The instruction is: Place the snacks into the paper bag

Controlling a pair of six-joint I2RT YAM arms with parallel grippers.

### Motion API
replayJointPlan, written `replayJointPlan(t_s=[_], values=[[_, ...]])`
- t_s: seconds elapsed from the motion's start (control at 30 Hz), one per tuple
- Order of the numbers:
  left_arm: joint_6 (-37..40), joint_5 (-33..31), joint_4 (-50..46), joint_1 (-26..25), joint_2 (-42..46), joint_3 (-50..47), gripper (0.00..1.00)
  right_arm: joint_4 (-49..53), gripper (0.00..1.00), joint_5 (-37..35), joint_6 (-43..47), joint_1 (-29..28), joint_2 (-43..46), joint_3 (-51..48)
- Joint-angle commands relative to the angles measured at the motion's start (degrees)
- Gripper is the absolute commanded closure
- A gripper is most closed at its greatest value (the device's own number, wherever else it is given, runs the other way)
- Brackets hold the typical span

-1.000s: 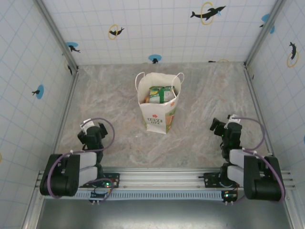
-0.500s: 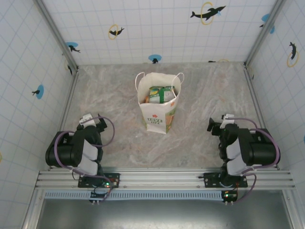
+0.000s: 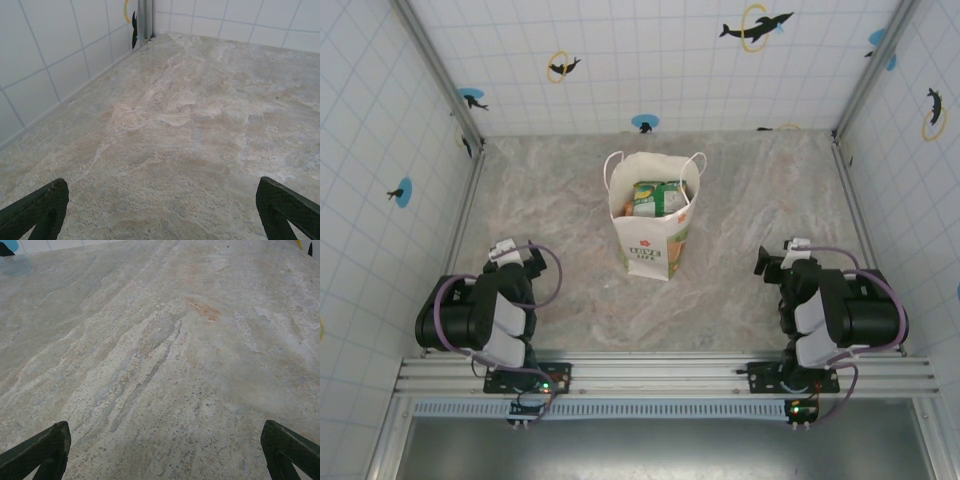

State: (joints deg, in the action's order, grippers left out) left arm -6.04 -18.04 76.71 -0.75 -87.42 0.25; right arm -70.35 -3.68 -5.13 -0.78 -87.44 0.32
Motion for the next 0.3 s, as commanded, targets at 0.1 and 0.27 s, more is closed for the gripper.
replayJointPlan(t_s=[0.1, 0.27], values=[[-0.5, 0.6, 0.0, -0.2, 0.2, -1.5, 0.02, -1.3, 0.00, -0.7, 0.6, -0.3, 0.3, -0.2], [-0.3, 0.6, 0.2, -0.2, 0.4, -1.7, 0.02, -1.5, 0.00, -0.4, 0.5, -0.1, 0.3, -0.2]])
